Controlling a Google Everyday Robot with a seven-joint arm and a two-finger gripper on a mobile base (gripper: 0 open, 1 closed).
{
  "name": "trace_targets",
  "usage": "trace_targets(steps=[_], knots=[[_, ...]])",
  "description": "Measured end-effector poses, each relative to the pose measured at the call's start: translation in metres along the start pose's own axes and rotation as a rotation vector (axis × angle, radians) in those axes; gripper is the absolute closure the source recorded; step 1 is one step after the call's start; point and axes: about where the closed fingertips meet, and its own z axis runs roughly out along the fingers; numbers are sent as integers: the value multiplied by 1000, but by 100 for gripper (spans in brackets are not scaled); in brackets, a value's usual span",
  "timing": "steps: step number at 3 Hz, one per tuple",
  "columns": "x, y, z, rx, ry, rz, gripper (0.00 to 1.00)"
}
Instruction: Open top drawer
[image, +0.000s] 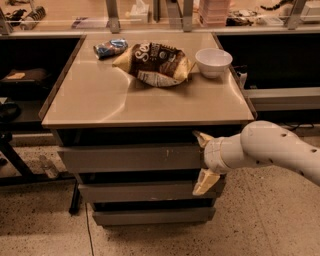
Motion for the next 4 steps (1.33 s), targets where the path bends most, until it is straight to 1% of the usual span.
trace_targets(steps=[1, 2, 3, 4], knots=[[0, 0, 0, 0, 0, 0, 0], [7, -9, 3, -6, -41, -20, 0], [42, -46, 11, 6, -109, -16, 0], [40, -45, 20, -12, -109, -23, 0]])
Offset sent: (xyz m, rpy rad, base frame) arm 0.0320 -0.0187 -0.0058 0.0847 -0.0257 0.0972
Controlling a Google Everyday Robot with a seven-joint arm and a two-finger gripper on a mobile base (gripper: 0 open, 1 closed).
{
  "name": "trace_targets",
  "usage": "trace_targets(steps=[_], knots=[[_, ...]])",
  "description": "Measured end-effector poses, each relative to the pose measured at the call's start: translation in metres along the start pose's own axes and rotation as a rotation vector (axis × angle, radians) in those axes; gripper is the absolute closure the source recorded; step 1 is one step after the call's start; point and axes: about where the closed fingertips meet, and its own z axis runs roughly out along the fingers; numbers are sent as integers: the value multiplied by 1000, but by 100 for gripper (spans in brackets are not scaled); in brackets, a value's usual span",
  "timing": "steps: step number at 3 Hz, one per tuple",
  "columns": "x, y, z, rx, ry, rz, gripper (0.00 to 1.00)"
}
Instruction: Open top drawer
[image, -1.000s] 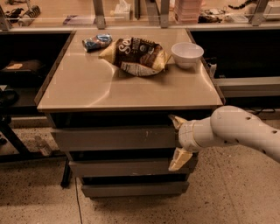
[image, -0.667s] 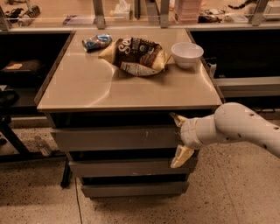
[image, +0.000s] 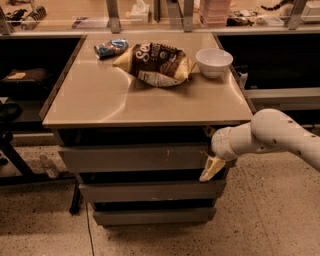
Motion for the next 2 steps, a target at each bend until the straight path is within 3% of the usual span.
trace_targets(steps=[1, 2], knots=[[14, 11, 11, -35, 2, 50, 0], [14, 10, 10, -35, 2, 50, 0]])
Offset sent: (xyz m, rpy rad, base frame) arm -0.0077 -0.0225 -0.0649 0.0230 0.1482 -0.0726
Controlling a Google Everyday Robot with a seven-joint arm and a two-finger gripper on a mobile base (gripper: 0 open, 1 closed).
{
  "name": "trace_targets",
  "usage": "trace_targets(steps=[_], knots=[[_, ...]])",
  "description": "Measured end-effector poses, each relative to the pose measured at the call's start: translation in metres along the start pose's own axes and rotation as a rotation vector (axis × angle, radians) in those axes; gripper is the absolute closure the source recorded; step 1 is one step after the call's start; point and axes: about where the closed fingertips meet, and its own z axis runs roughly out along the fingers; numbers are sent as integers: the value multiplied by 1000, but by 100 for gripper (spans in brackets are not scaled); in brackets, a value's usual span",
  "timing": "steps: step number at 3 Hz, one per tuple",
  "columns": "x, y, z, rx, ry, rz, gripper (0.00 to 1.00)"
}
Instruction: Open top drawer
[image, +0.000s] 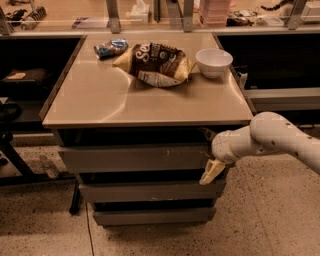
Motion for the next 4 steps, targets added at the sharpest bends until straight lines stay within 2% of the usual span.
trace_targets(steps=[1, 3, 4], knots=[[0, 0, 0, 0, 0, 0, 19], [-6, -4, -8, 0, 0, 0, 66], [-12, 5, -28, 28, 21, 2, 89]])
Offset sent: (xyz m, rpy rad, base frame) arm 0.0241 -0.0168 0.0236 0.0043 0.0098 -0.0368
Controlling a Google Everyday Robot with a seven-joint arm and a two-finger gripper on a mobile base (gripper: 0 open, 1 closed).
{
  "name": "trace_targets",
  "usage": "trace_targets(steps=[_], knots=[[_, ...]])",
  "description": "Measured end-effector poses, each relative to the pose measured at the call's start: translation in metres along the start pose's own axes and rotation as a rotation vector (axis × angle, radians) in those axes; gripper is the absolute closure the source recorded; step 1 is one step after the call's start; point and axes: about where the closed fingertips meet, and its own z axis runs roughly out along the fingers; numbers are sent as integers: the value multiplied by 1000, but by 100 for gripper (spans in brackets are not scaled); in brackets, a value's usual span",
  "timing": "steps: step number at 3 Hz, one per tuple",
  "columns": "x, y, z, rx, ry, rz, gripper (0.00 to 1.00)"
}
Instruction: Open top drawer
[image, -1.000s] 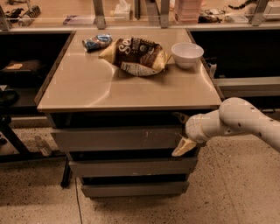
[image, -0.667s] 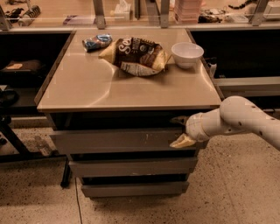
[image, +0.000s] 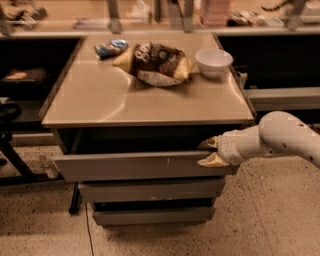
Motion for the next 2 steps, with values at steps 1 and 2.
trace_targets(steps=[1, 2], knots=[[-1, 5, -3, 0, 3, 2, 100], [-1, 35, -11, -1, 16, 22, 96]])
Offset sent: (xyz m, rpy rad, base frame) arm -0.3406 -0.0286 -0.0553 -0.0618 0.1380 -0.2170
